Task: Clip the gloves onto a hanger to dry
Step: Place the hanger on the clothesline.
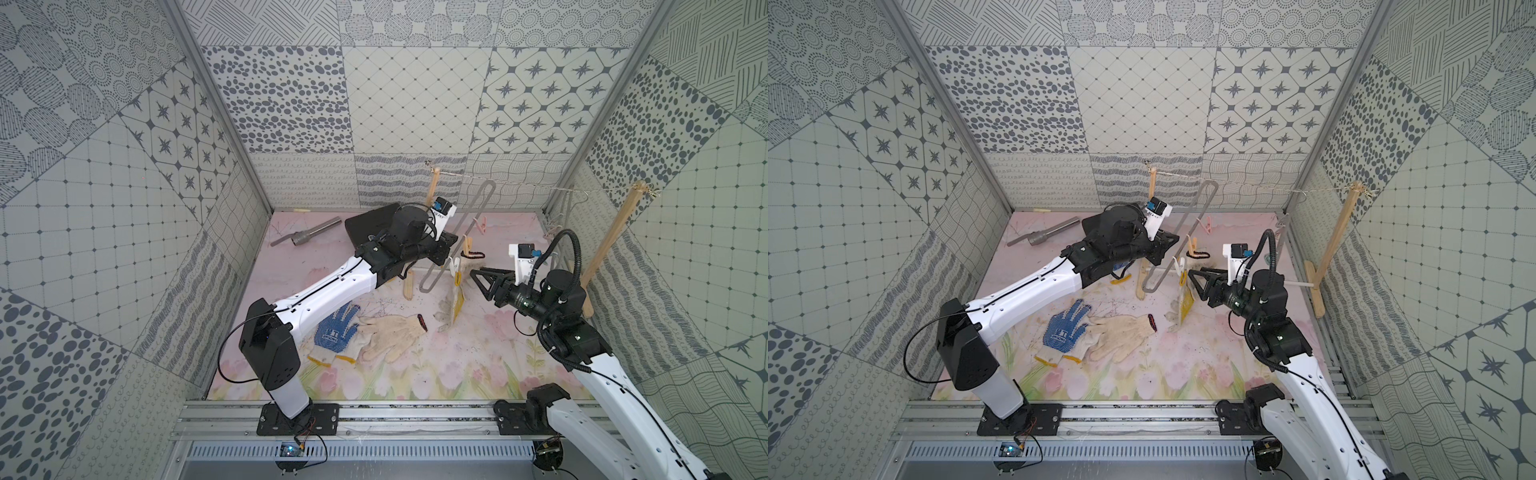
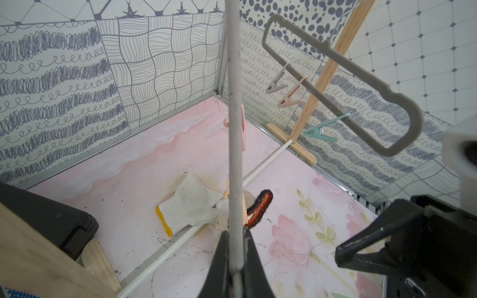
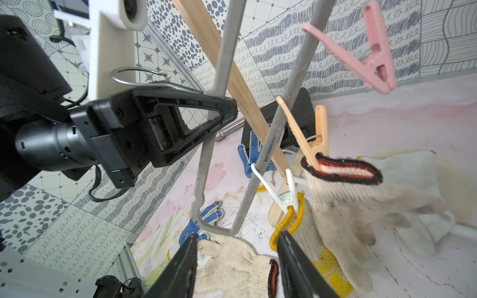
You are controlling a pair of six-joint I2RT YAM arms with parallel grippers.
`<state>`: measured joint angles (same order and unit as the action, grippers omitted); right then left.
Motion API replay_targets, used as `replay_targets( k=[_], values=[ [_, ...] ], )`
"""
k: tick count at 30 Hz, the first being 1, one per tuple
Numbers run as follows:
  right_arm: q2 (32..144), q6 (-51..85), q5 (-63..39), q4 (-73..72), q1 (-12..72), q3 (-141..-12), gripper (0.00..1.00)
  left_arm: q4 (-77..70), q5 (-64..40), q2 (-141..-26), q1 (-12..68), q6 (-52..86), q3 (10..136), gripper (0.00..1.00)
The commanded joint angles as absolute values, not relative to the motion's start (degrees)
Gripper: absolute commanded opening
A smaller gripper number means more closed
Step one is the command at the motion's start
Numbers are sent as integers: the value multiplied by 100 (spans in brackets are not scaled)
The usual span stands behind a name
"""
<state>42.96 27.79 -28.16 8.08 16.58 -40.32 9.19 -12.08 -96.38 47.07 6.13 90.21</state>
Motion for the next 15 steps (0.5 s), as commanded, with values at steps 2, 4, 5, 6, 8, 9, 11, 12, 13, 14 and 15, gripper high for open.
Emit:
replay_targets(
  k=[2,4,5,6,8,9,11,12,13,14,15],
  values=[
    [4441,2900,-3326,670,1592,-4549,49,2025,-2375,-9663,4649,-648,9449,0],
    [4654,3233,-3501,379,1560,-4679,50,2240,-2563,-9683,4654,-859,9546,0],
    [4772,3435,-3570,220,1551,-4751,50,2320,-2624,-9686,4649,-943,9577,0],
    [4878,3643,-3573,65,1547,-4809,49,2374,-2668,-9673,4649,-1019,9590,0],
    [5035,4089,-3404,-258,1547,-4846,41,2408,-2756,-9630,4651,-1125,9589,0],
    [5090,4255,-3332,-385,1547,-4871,38,2417,-2796,-9609,4652,-1166,9580,0],
    [5205,4522,-3266,-548,1547,-4931,37,2460,-2909,-9576,4650,-1253,9593,0],
    [5259,4636,-3252,-621,1547,-4951,37,2494,-2984,-9571,4652,-1309,9605,0],
    [5307,4800,-3235,-704,1547,-4965,36,2526,-3100,-9576,4658,-1387,9643,0],
    [5339,4947,-3214,-805,1547,-4958,36,2685,-3177,-9593,4658,-1479,9702,0],
    [5368,5059,-3179,-856,1547,-4952,35,2791,-3209,-9618,4664,-1543,9768,0]
  ],
)
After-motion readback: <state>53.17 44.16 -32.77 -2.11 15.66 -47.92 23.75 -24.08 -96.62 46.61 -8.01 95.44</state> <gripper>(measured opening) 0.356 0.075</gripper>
